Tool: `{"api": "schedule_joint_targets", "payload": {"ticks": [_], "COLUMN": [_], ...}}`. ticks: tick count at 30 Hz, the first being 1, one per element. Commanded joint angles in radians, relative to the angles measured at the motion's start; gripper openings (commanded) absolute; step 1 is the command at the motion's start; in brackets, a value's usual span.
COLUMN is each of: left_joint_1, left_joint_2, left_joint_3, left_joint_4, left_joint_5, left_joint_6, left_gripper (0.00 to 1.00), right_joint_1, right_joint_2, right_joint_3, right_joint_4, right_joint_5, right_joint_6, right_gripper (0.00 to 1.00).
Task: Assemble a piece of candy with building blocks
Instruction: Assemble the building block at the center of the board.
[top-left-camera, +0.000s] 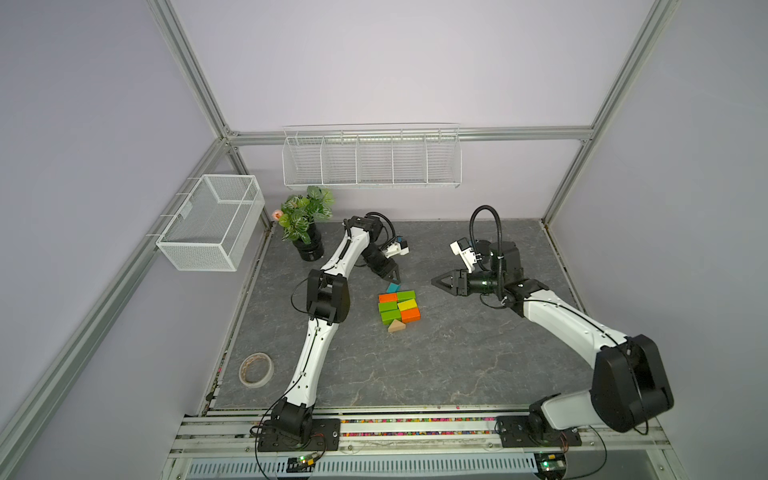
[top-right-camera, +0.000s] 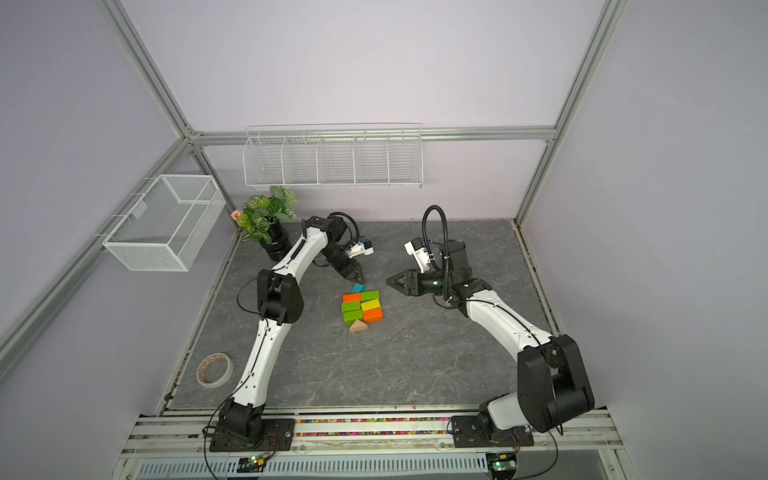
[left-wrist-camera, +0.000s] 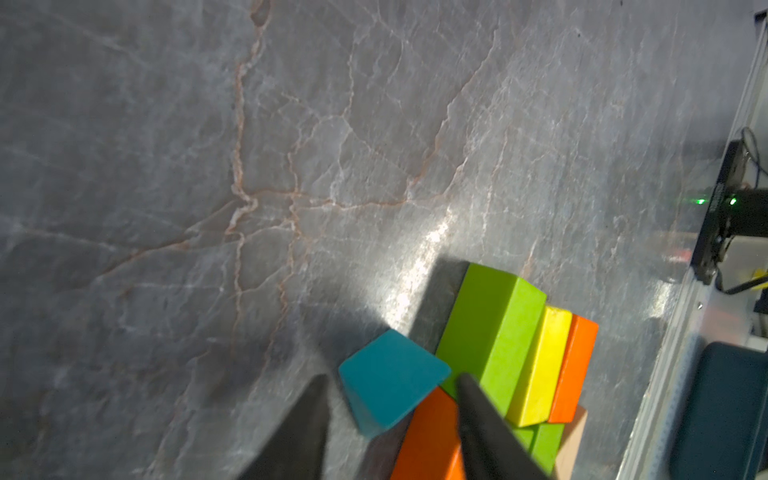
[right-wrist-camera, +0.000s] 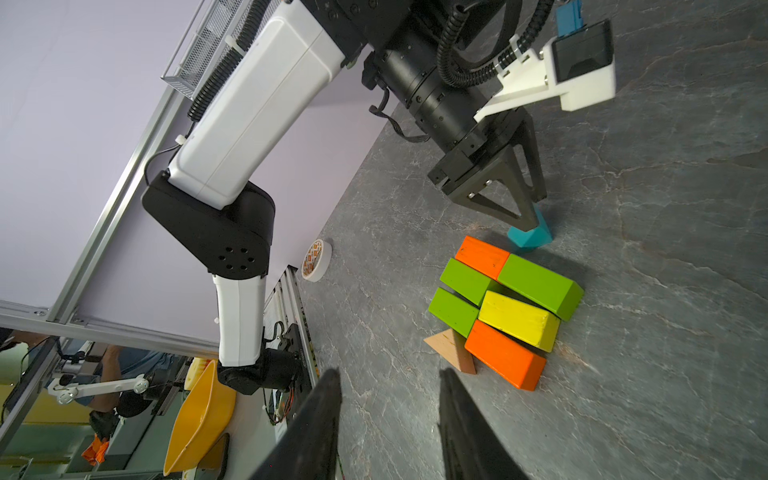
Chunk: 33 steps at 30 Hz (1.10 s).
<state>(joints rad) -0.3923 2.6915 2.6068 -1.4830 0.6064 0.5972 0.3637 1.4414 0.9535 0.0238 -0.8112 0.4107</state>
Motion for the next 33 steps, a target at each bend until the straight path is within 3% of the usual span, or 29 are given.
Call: {"api": "schedule_joint_targets", "payload": {"ticks": [1,2,3,4,9,11,13,16,19,25,29,33], "left_joint_1": [0.003,0.005,0.007,0.013,0.061,0.090,0.132,0.185,0.197,0.198,0.210,0.282], "left_joint_2": [0.030,0.030,0.026,0.021,-0.079,-0.153,-0.261,-0.475,-0.677,-0.962,-1.122,-1.301], "left_joint_3": [0.005,0.004,0.004,0.001,-0.116,-0.187,-0.301,-0.552,-0.753,-0.966,-1.128,-1.324], "left_joint_4": [0.011,0.016,0.027,0.047,0.261,0.355,0.499,0.798,1.022,1.227,1.367,1.533], "left_joint_5": [-0.007,-0.010,-0.012,-0.013,0.001,0.054,0.148,0.194,0.071,-0.099,-0.154,-0.158], "left_joint_6": [0.007,0.004,-0.002,-0.019,-0.132,-0.182,-0.262,-0.419,-0.545,-0.849,-1.012,-1.217], "left_gripper": [0.61,0.69,0.91,1.00,1.00,1.00,1.00,1.00,1.00,1.00,1.00,1.00], "right_joint_1": [0.009,0.009,0.011,0.011,0.013,0.014,0.018,0.019,0.020,0.026,0.053,0.099], "right_joint_2": [0.008,0.010,0.010,0.013,0.021,0.032,0.055,0.099,0.156,0.397,0.620,0.870], "right_joint_3": [-0.007,-0.007,-0.007,-0.007,-0.006,0.018,0.077,0.225,0.365,0.672,0.903,1.270], "right_joint_4": [0.017,0.017,0.017,0.017,0.017,-0.027,-0.128,-0.357,-0.486,-0.700,-0.880,-1.181], "right_joint_5": [-0.020,-0.020,-0.019,-0.020,-0.023,0.002,0.034,0.164,0.258,0.321,0.385,0.379], "right_joint_6": [-0.020,-0.021,-0.021,-0.020,-0.027,-0.059,-0.133,-0.276,-0.396,-0.638,-0.792,-0.909], "right_gripper": [0.42,0.42,0.42,0.42,0.42,0.42,0.42,0.42,0.43,0.43,0.41,0.38]}}
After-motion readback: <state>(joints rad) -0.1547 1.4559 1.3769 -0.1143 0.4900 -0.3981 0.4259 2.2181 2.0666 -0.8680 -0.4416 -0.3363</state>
